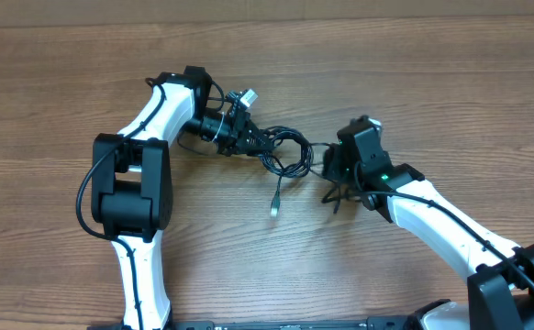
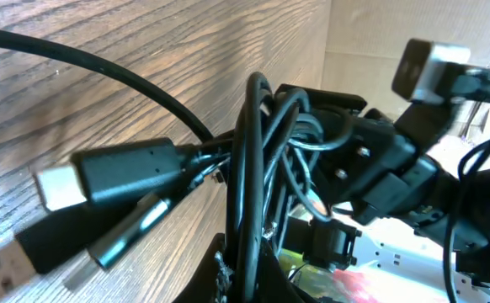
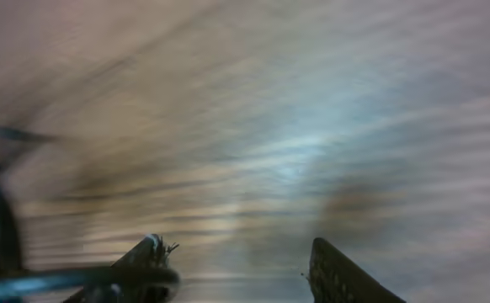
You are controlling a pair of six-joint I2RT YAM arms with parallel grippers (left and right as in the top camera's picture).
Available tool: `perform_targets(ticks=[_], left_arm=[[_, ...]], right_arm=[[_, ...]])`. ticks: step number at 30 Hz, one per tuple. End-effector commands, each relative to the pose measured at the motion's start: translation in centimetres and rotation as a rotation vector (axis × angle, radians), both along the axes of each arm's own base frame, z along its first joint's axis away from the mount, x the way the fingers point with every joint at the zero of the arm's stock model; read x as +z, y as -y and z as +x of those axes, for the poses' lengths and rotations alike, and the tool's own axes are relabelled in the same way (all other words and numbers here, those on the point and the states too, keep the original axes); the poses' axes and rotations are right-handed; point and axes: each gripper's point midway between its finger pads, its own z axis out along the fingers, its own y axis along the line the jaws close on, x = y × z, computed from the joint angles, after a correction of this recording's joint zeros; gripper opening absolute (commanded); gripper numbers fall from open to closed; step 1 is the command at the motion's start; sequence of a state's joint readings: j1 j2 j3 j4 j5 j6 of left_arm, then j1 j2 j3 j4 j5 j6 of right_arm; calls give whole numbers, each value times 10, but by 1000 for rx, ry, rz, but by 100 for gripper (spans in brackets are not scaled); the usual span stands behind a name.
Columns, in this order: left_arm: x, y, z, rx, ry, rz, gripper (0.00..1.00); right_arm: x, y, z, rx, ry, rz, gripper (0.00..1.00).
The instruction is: Untangle cables
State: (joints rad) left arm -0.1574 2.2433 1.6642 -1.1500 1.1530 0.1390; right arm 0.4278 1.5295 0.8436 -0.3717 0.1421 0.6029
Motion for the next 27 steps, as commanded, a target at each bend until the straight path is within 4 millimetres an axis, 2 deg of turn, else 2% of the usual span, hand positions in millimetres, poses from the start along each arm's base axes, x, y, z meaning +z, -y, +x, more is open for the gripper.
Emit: perform_targets(ticks=[1,3,6,10,15,18,19,20,21,22,23,24,25,26,27], left_arm=[[6,4,1,-3,11,-56,4],[6,4,1,-3,11,-56,4],[6,4,2,-3,11,-56,4],[6,1,3,4,11,-55,4],[3,-2,5,-13,72,-52,4],[1,-2,8,-74,230,-75,4],[1,-2,8,-90,266,-82,4],[1,-2,8,-107,306,-91,4],[1,-2,8,-125,346,-100,4],[1,-2,9,-131,361,-102,4],[1,-2,9,-136,377,-105,4],[1,-2,9,-136,379,-105,4],[1,-2,9,-136,380,-105,4],[1,-2,9,-136,380,-105,4],[1,-2,9,-136,379,-105,4]], right_arm=[[-3,37,-3,-95,-3,-180,52],[-6,57,-15,-129,-43,-285,52],[-6,77,-24,-161,-68,-389,53],[8,116,-34,-233,-61,-613,58],[6,108,-31,-222,-60,-566,70],[18,87,-19,-192,-54,-461,77],[25,80,-15,-179,-55,-424,78],[41,67,-9,-150,-60,-363,79],[60,45,-5,-46,-80,-292,80],[70,31,-4,34,-92,-250,80],[87,5,-7,179,-108,-157,80],[93,-6,-9,235,-112,-114,80],[106,-32,-14,374,-105,-15,80],[119,-70,-26,585,-81,141,80],[127,-88,-35,694,-67,228,80]])
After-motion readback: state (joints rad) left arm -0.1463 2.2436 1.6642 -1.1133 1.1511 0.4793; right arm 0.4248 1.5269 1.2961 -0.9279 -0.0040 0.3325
